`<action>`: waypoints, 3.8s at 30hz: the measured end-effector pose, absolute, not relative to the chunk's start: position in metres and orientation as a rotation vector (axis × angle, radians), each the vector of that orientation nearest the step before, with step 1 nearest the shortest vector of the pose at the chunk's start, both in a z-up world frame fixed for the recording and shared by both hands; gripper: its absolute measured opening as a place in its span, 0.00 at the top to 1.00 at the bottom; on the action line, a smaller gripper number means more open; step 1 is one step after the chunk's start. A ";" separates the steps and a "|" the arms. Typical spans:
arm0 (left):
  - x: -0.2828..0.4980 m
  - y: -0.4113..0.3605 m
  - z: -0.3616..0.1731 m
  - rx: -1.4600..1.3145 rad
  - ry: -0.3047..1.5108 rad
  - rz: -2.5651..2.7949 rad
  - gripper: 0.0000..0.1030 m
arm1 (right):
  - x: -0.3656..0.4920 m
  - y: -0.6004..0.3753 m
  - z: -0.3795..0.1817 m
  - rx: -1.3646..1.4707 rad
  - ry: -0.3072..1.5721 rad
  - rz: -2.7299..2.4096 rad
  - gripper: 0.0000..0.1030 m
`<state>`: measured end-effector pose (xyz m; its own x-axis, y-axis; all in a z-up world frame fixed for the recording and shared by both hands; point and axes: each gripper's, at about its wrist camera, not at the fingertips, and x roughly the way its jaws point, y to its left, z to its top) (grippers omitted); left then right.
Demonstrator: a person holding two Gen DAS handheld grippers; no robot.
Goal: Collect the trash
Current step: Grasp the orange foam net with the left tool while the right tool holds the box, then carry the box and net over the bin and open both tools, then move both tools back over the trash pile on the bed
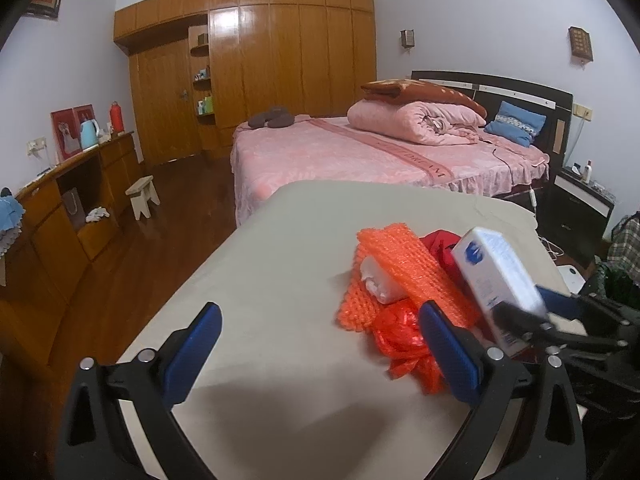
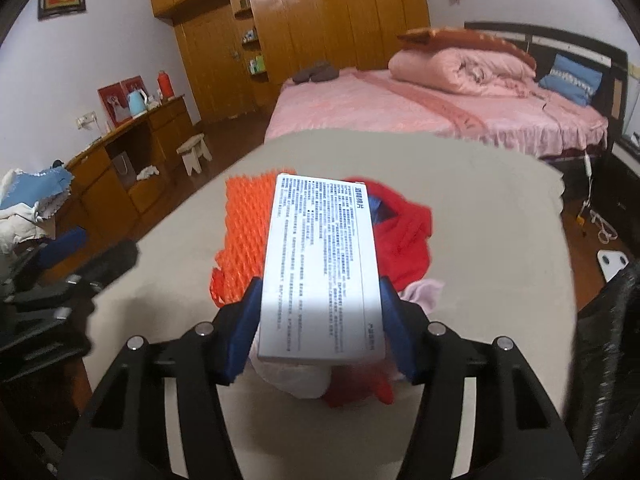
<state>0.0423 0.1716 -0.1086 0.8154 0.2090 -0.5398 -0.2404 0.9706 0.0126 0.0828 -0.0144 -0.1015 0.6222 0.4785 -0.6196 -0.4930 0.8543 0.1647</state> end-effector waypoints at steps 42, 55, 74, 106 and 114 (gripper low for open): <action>0.069 0.108 -0.044 -0.094 0.474 -0.059 0.90 | 0.063 -0.118 -0.032 0.091 0.525 0.434 0.46; 0.080 0.017 -0.042 -0.057 0.498 -0.284 0.90 | 0.048 -0.214 -0.058 0.110 0.576 0.174 0.46; 0.103 -0.136 -0.062 0.015 0.578 -0.632 0.60 | 0.012 -0.341 -0.086 0.175 0.595 -0.178 0.40; 0.084 0.128 -0.120 -0.006 0.590 0.055 0.32 | 0.093 -0.092 -0.115 0.032 0.653 0.289 0.09; 0.090 0.138 -0.137 -0.002 0.613 0.082 0.32 | 0.103 -0.070 -0.143 -0.021 0.722 0.322 0.20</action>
<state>0.0895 0.1381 -0.1368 0.8145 0.0767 -0.5751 -0.0777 0.9967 0.0229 0.1034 -0.0701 -0.1434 0.7033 0.2825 -0.6524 -0.2965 0.9506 0.0919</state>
